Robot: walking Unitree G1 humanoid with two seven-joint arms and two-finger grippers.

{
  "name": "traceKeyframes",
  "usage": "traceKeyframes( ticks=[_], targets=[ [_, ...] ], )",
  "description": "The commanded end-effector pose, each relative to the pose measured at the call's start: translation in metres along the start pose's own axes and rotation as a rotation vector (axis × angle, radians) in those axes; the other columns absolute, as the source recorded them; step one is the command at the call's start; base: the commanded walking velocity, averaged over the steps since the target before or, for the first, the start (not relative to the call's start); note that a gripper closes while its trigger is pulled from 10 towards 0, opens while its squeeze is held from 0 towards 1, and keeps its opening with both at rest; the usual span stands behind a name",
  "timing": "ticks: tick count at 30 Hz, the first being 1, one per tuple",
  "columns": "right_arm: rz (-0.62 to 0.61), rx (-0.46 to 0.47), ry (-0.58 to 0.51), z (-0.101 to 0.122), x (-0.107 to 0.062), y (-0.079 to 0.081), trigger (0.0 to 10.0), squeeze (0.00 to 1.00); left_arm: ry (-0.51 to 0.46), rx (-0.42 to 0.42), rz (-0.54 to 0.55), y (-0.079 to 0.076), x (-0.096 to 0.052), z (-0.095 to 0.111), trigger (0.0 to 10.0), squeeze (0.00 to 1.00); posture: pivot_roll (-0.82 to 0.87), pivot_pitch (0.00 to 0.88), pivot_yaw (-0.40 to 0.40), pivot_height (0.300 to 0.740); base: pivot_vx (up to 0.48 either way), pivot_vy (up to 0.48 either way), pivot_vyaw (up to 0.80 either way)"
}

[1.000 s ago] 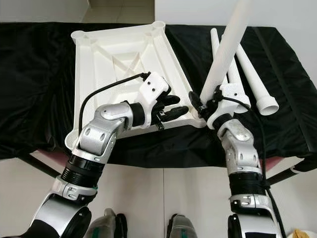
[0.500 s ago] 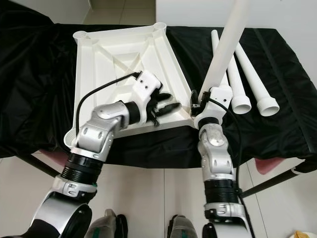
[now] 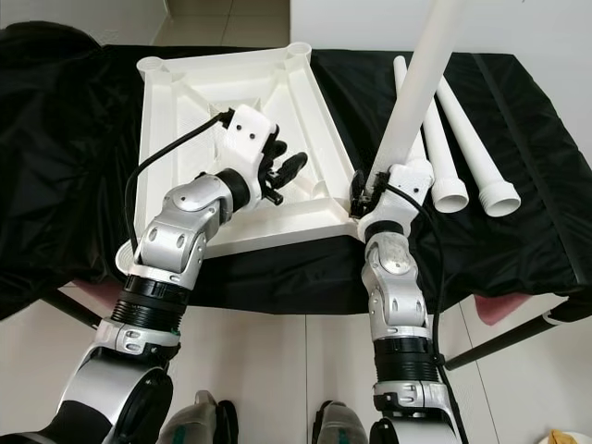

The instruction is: Building children table

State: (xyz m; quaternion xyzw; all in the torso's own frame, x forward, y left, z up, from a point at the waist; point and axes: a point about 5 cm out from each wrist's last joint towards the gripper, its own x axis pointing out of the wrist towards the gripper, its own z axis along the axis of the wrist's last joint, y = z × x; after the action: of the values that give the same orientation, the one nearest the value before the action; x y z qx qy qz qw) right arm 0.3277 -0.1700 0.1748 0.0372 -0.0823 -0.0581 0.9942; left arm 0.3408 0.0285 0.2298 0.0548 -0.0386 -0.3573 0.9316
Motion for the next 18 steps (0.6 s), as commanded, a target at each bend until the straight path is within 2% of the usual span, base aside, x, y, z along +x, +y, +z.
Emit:
traceKeyframes(
  ticks=[1,6,7,11,13,14,16,18],
  targets=[
    [0.014,0.018,0.021,-0.003,-0.001,0.000,10.0,1.00,-0.005,0.007,0.024,-0.003,0.003,0.001,10.0,0.00,-0.07,0.061,0.042,0.740,0.000,0.000,0.00],
    [0.087,0.021,-0.005,0.002,-0.001,0.000,10.0,1.00,0.013,0.038,-0.074,-0.015,-0.004,-0.010,10.0,0.00,-0.07,0.063,0.044,0.740,0.000,0.000,0.00],
    [0.139,0.031,-0.013,0.004,-0.001,0.000,10.0,0.00,0.016,0.062,-0.123,-0.020,-0.009,-0.015,10.0,0.00,-0.07,0.063,0.044,0.740,0.000,0.000,0.00],
    [0.219,0.051,-0.020,0.008,-0.002,0.000,10.0,0.00,0.019,0.097,-0.197,-0.028,-0.017,-0.022,10.0,0.00,-0.07,0.063,0.044,0.740,0.000,0.000,0.00],
    [0.313,0.021,-0.031,0.011,-0.002,-0.002,10.0,0.00,0.018,0.099,-0.244,-0.032,-0.023,-0.026,10.0,0.00,-0.07,0.062,0.043,0.740,0.000,0.000,0.00],
    [0.313,0.021,-0.031,0.011,-0.002,-0.002,10.0,0.00,0.018,0.099,-0.244,-0.032,-0.023,-0.026,10.0,0.00,-0.07,0.062,0.043,0.740,0.000,0.000,0.00],
    [0.395,-0.004,-0.028,0.013,-0.002,-0.010,10.0,0.00,0.013,0.088,-0.301,-0.038,-0.029,-0.028,10.0,0.00,-0.06,0.060,0.039,0.740,0.000,0.000,0.00],
    [0.414,-0.008,-0.026,0.014,-0.001,-0.015,10.0,0.00,0.009,0.087,-0.324,-0.039,-0.031,-0.028,10.0,0.00,-0.06,0.060,0.039,0.740,0.000,0.000,0.00]
  ],
)
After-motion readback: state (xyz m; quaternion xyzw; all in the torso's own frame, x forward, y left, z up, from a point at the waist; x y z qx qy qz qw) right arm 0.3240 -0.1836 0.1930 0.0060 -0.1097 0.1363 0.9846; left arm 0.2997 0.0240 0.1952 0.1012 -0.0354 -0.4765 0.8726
